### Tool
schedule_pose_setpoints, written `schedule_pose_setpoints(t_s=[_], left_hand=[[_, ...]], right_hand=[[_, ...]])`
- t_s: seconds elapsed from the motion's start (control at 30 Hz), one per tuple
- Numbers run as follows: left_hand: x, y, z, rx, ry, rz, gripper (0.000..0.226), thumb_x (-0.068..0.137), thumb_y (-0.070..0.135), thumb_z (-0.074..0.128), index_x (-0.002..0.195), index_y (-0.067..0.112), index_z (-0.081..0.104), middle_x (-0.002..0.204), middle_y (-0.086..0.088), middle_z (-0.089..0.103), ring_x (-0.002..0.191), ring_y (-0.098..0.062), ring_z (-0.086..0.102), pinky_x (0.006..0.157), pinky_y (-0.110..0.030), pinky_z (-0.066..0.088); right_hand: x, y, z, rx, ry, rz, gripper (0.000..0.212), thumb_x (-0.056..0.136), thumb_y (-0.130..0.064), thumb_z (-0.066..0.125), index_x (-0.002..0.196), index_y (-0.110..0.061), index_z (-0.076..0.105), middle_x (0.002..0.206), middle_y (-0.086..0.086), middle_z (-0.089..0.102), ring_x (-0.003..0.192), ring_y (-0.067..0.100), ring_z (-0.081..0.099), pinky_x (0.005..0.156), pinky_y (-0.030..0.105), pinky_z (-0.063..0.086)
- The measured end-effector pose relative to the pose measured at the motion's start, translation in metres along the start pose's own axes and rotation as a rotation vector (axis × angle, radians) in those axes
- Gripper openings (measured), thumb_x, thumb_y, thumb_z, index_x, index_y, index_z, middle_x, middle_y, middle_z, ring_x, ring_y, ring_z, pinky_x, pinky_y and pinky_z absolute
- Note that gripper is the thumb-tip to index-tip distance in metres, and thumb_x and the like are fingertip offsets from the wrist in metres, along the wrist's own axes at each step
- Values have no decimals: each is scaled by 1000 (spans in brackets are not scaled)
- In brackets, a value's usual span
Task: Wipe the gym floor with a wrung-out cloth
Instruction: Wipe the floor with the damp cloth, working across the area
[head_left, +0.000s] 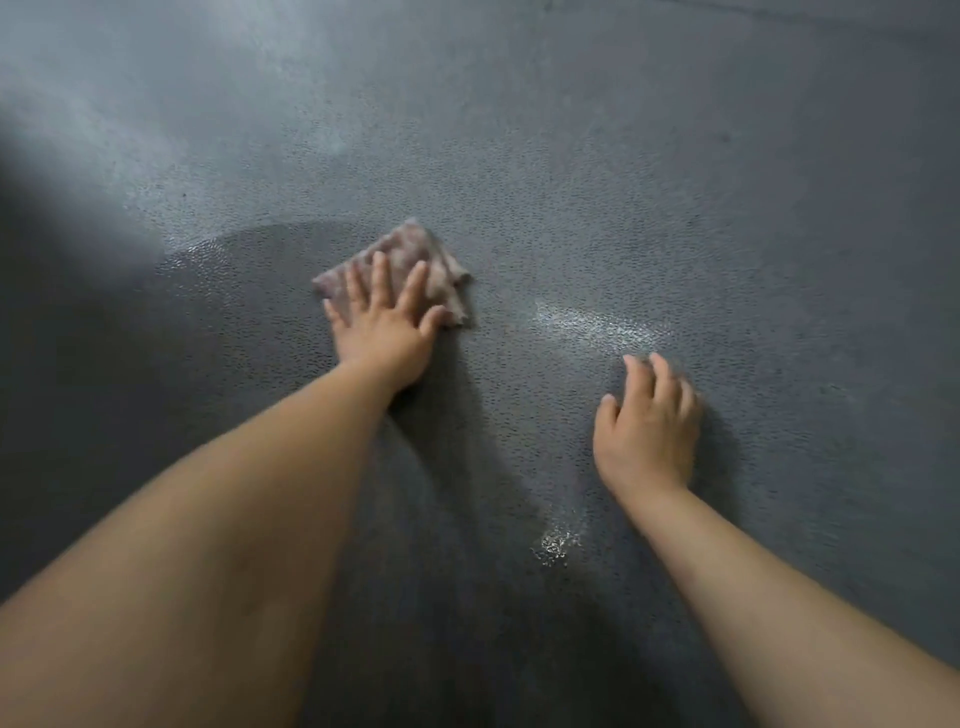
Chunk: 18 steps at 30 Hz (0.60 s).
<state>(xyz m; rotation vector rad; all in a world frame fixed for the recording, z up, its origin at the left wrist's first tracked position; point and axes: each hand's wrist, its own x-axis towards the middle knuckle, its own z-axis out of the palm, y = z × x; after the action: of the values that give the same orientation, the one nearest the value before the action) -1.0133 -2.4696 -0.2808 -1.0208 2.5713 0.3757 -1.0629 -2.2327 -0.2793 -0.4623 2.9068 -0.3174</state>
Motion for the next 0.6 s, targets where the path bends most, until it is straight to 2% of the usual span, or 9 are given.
schedule_pose_setpoints(t_s=[0.13, 0.23, 0.3, 0.37, 0.47, 0.53, 0.6], left_hand=[[7, -40, -9, -166, 61, -398, 64, 95, 62, 21, 150, 38, -1, 157, -6, -18, 143, -35, -19, 112, -57, -10], [9, -14, -2, -158, 85, -444, 62, 96, 59, 19, 150, 37, 0, 158, -7, -16, 143, -36, -17, 111, -59, -10], [4, 18, 4, -115, 82, -368, 61, 96, 59, 18, 150, 37, -1, 158, -6, -16, 142, -36, -17, 110, -59, -10], [-6, 55, 13, -64, 58, -206, 60, 97, 58, 16, 150, 37, -3, 157, -6, -19, 142, -35, -20, 109, -59, -11], [-33, 123, 28, -22, -69, 111, 57, 99, 51, 15, 149, 37, -7, 155, -6, -24, 140, -33, -26, 109, -58, -15], [-57, 166, 33, -123, -199, 319, 52, 101, 44, 17, 150, 35, 0, 157, -4, -18, 142, -29, -24, 110, -53, -15], [-71, 189, 31, -432, -270, 412, 49, 104, 33, 24, 151, 29, 14, 159, -3, 1, 146, -25, -7, 115, -44, -7]], right_hand=[[-2, 8, -4, -95, -125, -32, 54, 96, -32, 41, 147, -20, 28, 157, 6, 18, 139, 30, 18, 114, 47, 9], [-1, 17, -7, -91, -155, -68, 55, 97, -32, 39, 149, -23, 24, 157, 1, 17, 140, 25, 18, 115, 47, 6], [0, 24, -9, -54, -159, -97, 55, 97, -31, 38, 149, -22, 24, 157, -1, 19, 141, 23, 19, 115, 48, 3], [-1, 31, -7, 4, -112, -111, 53, 96, -28, 36, 148, -20, 29, 154, 1, 27, 140, 24, 24, 115, 50, 4], [2, 39, -2, 124, 69, -72, 51, 89, -23, 40, 138, -10, 46, 143, 11, 45, 129, 33, 42, 111, 55, 20], [7, 48, -1, 187, 200, -30, 48, 86, -20, 39, 129, -3, 54, 136, 19, 51, 119, 39, 52, 105, 51, 32], [16, 57, -3, 214, 302, 3, 41, 89, -11, 44, 128, 1, 54, 135, 22, 51, 117, 41, 53, 103, 41, 31]])
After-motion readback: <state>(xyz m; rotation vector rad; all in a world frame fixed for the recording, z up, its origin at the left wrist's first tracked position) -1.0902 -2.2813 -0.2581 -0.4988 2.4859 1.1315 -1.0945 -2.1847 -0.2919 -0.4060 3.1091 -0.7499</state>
